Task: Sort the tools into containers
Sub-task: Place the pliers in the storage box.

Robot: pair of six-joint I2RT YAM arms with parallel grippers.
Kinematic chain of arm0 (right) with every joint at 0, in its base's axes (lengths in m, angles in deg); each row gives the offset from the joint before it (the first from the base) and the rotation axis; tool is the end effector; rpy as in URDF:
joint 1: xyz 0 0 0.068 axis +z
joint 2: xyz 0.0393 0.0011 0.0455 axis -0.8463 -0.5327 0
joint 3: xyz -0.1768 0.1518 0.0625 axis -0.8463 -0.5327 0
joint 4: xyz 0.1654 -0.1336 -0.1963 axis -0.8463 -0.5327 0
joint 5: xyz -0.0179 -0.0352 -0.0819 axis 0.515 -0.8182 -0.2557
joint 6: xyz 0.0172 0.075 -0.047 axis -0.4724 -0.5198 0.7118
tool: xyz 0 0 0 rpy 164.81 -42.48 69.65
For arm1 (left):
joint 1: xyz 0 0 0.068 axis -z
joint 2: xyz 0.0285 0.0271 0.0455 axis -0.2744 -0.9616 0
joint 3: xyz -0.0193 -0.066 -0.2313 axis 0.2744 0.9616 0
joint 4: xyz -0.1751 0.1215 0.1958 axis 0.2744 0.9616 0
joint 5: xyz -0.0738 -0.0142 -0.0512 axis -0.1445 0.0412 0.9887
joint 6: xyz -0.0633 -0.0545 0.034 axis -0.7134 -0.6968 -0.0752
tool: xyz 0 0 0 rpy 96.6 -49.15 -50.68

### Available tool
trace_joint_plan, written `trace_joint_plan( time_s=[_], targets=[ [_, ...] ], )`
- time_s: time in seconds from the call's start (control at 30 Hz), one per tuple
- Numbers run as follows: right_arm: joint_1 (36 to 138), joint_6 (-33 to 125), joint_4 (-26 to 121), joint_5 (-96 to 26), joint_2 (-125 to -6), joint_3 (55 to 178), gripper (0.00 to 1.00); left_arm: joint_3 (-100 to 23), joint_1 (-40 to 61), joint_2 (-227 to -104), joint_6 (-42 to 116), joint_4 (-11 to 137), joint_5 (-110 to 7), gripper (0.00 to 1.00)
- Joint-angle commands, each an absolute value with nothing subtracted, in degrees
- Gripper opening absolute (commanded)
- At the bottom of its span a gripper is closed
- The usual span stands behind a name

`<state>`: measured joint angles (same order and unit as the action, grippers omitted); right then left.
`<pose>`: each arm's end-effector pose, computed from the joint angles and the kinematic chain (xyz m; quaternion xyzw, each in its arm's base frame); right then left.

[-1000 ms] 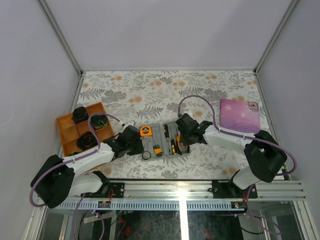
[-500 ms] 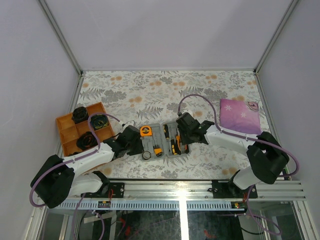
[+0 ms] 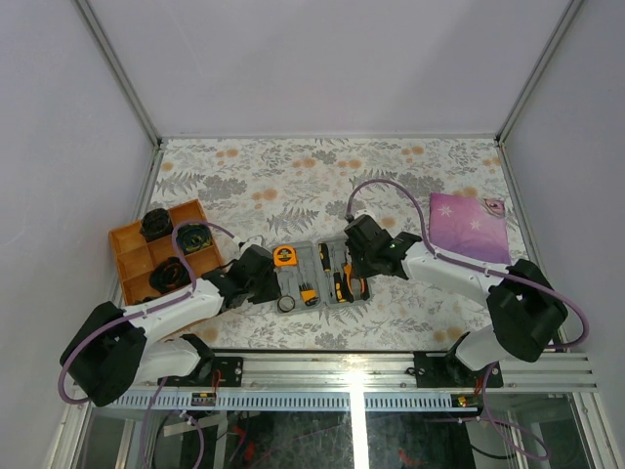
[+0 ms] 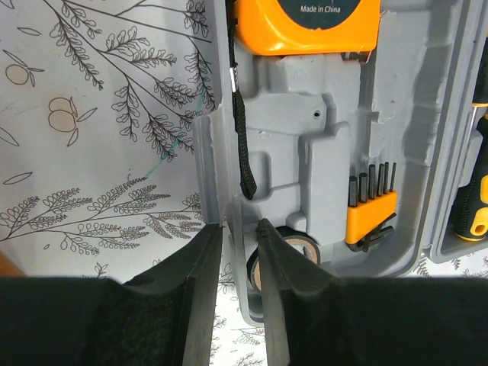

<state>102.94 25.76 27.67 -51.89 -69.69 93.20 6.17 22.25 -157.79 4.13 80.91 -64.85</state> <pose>0.2598 0.2425 0.1207 -0.1249 0.9390 0.1205 0.2968 0.2139 -0.1595 0.0671 -0.0612 0.9541 -0.1600 0.2455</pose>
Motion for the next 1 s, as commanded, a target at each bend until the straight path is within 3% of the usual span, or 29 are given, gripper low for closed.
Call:
trace_joint_plan(
  time_s=[0.0, 0.27, 0.57, 0.97],
  targets=[
    [102.44, 26.70, 26.14, -50.86, -70.68, 95.25, 0.25, 6.26, 21.94, -158.34, 5.02, 78.77, -64.28, 0.25],
    [102.29, 27.44, 26.41, -50.32, -74.12, 95.33, 0.25, 6.23, 21.95, -158.45, 5.00, 78.72, -64.12, 0.25],
    [102.20, 27.92, 27.86, -54.58, -75.71, 96.25, 0.15, 5.96, 21.90, -158.46, 5.18, 78.99, -64.19, 0.25],
    [102.21, 28.22, 29.83, -55.41, -76.26, 95.48, 0.13, 6.03, 21.92, -158.69, 5.16, 78.72, -64.06, 0.25]
  ],
)
